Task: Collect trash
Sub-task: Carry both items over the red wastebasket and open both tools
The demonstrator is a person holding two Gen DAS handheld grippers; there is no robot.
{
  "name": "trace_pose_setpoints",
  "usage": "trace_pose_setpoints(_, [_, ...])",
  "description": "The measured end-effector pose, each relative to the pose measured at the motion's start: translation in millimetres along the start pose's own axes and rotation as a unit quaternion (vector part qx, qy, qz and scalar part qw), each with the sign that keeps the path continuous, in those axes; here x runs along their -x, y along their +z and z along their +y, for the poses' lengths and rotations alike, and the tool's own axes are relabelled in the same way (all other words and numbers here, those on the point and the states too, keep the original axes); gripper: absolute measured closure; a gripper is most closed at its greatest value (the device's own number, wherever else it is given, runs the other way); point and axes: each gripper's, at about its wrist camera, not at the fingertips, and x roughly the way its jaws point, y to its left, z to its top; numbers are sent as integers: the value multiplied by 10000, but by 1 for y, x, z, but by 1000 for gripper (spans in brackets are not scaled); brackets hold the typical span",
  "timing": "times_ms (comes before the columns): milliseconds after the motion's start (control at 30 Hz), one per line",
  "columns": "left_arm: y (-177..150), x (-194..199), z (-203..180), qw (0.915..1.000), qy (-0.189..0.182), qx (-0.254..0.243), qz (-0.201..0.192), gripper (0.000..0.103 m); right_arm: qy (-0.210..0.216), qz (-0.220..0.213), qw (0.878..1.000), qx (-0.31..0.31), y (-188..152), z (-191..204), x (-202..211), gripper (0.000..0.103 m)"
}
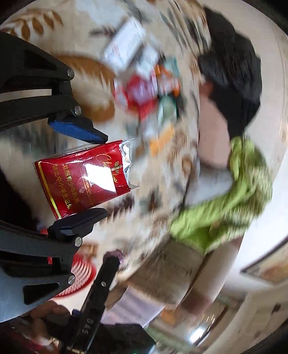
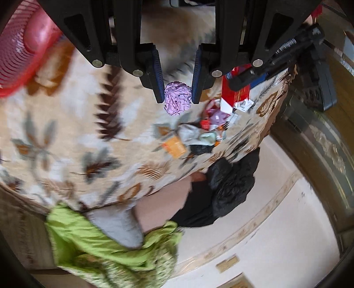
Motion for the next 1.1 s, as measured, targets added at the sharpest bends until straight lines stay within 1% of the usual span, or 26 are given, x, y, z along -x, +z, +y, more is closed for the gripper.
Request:
trace_pose_setpoints(33, [2,-2,-10,9998,-171,-92,65,44,-112,-47,9999,-83,-1,-12,16,77])
trace_pose_setpoints(133, [4,-15,-58,9962,-688,-476,244,44,-421,-220,9983,-334,-4,-47,56,77])
trace_pose_setpoints(200, [5,-26,-93,9910,-1064,-698,411,44,-722,-359,9957,-456,-6,-68,81,76])
trace_pose_setpoints(267, [2,-39,-123,9854,-1332,-874,603,44,-983,-491,9919,-644,-9,-90,103,76])
trace_pose_setpoints(367, [-4,-59,-165,9762,-1680,-1043,889,44,-1328,-613,9842,-1001,-18,-123,129,75])
trace_pose_setpoints(400, [-7,-66,-176,9735,-1750,-1104,970,43,-1453,-611,9812,-1115,-22,-134,135,75])
trace_pose_setpoints(467, [-14,-80,-200,9674,-1837,-1293,1173,43,-1566,-549,9780,-1262,-28,-148,142,74])
trace_pose_setpoints(500, [-18,-87,-210,9652,-1832,-1368,1269,42,-1587,-511,9770,-1331,-31,-154,143,74])
trace_pose_setpoints(600, [-28,-103,-229,9592,-1853,-1472,1548,40,-1637,-377,9750,-1455,-38,-169,143,69])
trace_pose_setpoints(633, [-30,-106,-234,9593,-1802,-1491,1582,39,-1686,-381,9738,-1479,-39,-172,144,62])
trace_pose_setpoints(667, [-32,-108,-232,9599,-1771,-1492,1580,35,-1752,-394,9726,-1477,-40,-173,146,55])
trace_pose_setpoints(700, [-31,-108,-232,9604,-1764,-1482,1565,31,-1796,-415,9721,-1449,-39,-173,147,52])
trace_pose_setpoints(800, [-29,-104,-225,9639,-1703,-1421,1475,29,-1897,-489,9723,-1276,-34,-166,150,48])
trace_pose_setpoints(867, [-25,-95,-216,9698,-1532,-1358,1329,28,-1888,-507,9736,-1178,-30,-160,149,48])
trace_pose_setpoints(967, [-19,-77,-195,9814,-1106,-1211,1002,28,-1918,-467,9744,-1073,-24,-151,141,48])
trace_pose_setpoints(1100, [-11,-48,-153,9924,-442,-1022,521,28,-1606,-206,9819,-978,-18,-132,112,48])
